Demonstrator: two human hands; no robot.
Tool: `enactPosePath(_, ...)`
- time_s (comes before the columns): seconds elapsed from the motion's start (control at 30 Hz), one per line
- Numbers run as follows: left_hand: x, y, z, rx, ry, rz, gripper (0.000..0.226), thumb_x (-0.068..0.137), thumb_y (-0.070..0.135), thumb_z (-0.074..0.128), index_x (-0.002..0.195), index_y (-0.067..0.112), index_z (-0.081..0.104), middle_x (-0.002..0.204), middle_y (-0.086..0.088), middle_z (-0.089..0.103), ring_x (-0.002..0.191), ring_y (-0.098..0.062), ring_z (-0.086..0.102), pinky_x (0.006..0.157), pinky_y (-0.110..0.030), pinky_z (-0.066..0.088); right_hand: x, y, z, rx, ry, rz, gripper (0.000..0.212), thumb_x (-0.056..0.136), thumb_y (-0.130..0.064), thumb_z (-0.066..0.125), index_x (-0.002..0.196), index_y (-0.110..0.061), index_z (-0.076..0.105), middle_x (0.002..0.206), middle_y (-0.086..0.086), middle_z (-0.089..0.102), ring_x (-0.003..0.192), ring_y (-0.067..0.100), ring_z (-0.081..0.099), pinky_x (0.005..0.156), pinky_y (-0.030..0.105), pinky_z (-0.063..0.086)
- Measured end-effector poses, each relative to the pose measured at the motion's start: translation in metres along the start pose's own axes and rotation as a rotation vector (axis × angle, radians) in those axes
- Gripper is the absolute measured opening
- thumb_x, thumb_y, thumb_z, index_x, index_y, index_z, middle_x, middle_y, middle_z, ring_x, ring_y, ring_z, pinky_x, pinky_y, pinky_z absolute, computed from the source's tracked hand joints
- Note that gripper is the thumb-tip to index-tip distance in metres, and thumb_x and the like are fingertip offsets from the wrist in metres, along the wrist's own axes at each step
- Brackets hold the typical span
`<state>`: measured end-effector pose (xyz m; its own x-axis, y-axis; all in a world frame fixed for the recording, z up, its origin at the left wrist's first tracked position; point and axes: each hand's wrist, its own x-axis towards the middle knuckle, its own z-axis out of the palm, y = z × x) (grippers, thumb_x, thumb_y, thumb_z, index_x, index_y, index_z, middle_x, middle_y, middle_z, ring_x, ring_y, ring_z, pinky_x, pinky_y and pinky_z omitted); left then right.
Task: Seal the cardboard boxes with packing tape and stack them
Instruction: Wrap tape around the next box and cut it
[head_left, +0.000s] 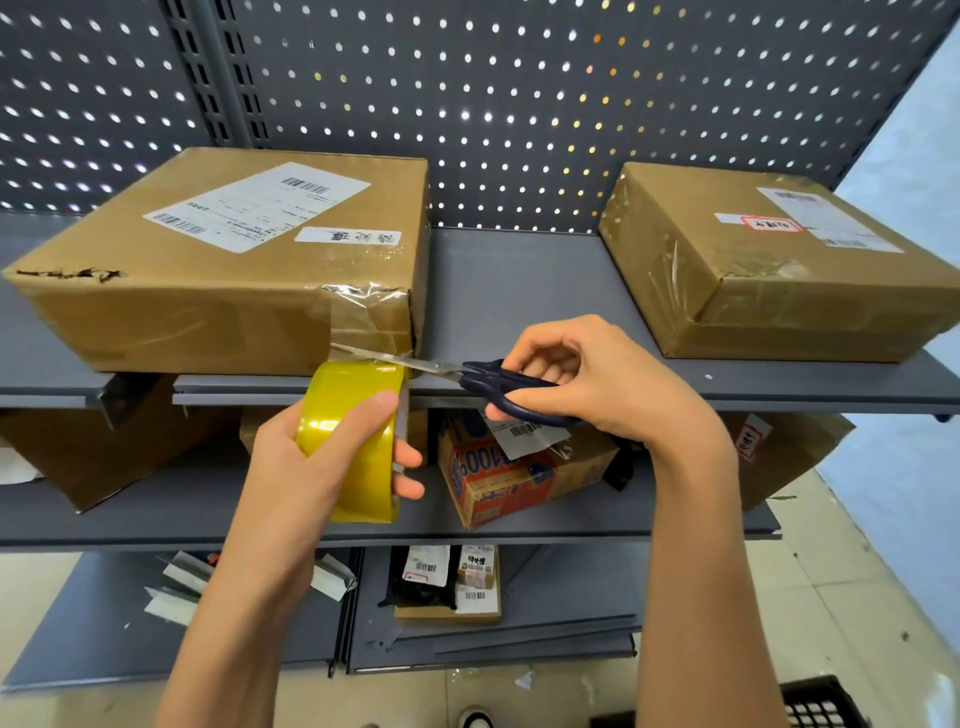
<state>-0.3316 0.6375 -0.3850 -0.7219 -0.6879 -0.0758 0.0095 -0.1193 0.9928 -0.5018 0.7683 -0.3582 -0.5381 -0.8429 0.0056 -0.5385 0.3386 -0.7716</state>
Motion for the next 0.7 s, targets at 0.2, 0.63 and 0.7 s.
enactPosePath(0.2,-0.003,-0.002,-0.001,0.015,-0.013,-0.027,0.04,0.061,0.033,0.073,0.082,0.001,0.06,0.052,-0.01,0.065,0.039,-0.019,0.059,0.044,-0.026,0.052,-0.001,0.011,0.003,-0.033,-0.02,0.066,0.022,0.072,-0.029,0.082,0.085,-0.015,0.071,0.073,0.002,0.072,0.061,0.007,0.058,0.059,0.02,0.044)
enactPosePath(0.63,-0.006,-0.007,0.016,-0.003,-0.139,-0.023,0.044,0.061,0.036,0.072,0.079,-0.001,0.058,0.055,-0.013,0.065,0.041,-0.023,0.059,0.044,-0.028,0.051,-0.03,0.028,-0.017,0.021,0.16,0.158,0.024,0.066,-0.028,0.084,0.081,-0.015,0.07,0.068,0.001,0.069,0.058,0.005,0.055,0.056,0.017,0.042)
enactPosePath(0.7,-0.006,-0.006,0.02,-0.011,-0.151,-0.018,0.039,0.063,0.033,0.07,0.079,-0.001,0.059,0.055,-0.013,0.065,0.041,-0.023,0.059,0.043,-0.028,0.05,-0.03,0.03,-0.019,0.024,0.255,0.188,0.023,0.069,-0.026,0.083,0.081,-0.015,0.068,0.065,-0.003,0.066,0.053,-0.001,0.053,0.054,0.014,0.042)
